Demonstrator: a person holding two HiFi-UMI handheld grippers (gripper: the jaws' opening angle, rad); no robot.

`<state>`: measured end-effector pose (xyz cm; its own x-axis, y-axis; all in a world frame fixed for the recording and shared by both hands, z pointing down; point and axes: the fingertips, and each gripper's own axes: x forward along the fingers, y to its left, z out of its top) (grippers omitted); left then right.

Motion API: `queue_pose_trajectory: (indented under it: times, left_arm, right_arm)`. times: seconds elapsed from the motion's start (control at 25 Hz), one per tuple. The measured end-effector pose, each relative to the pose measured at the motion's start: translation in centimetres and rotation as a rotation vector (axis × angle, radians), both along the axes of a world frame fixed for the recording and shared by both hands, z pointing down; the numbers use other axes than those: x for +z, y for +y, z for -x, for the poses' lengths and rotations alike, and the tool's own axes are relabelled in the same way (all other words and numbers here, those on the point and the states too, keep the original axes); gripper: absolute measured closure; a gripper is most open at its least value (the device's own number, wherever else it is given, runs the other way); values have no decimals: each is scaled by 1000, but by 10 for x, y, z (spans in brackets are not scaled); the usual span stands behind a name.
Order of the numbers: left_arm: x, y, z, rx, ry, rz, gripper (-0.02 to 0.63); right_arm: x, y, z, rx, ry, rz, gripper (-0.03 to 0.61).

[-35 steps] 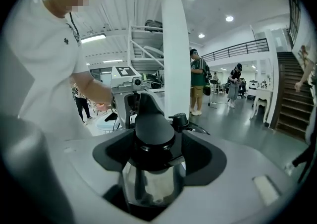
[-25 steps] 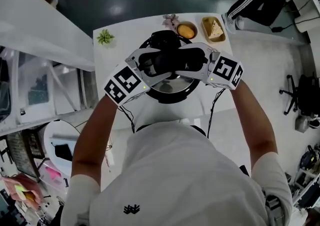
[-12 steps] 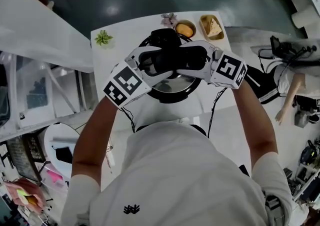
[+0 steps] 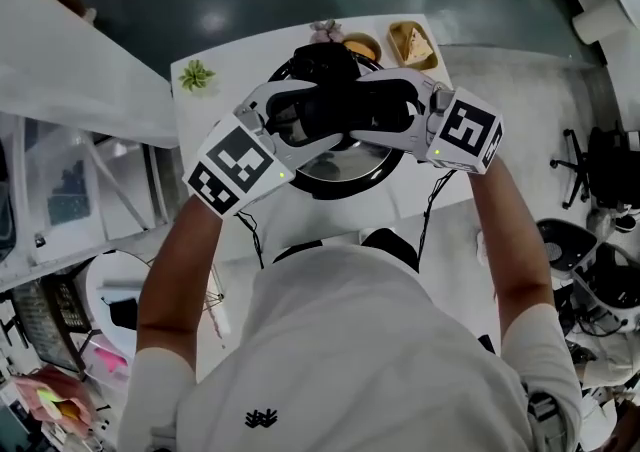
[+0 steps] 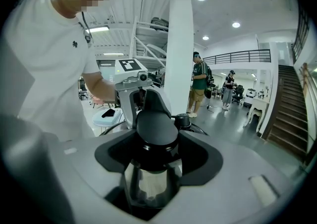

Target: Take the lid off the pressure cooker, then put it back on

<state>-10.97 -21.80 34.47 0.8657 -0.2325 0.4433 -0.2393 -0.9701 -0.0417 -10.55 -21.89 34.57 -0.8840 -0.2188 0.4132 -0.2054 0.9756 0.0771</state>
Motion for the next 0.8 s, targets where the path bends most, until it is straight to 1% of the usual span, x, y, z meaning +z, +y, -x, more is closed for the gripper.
queue_pose_trajectory:
  times: [0.28,0.36,0.56,0.72,0.8]
  left_arm:
    - [-14,5,4,-33,1,-7,339]
    - [-16,8,-3,-46,6,-7,339]
    - [-22,26,-56,-52,14,-14,339]
    - [-27,46,-126,-50,17,-21,339]
    - [-27,54,-152,-45,13,-20,339]
  right_arm:
    - [-13,6,4,-39,-3,-6,304]
    - [-16,9,-2,-57,0,-8,302]
    - [-22,26,-55,-62,11,-17,304]
    - [-28,46,-125,-66,20,-31,304]
    - [-28,54,-151,-64,19,-36,304]
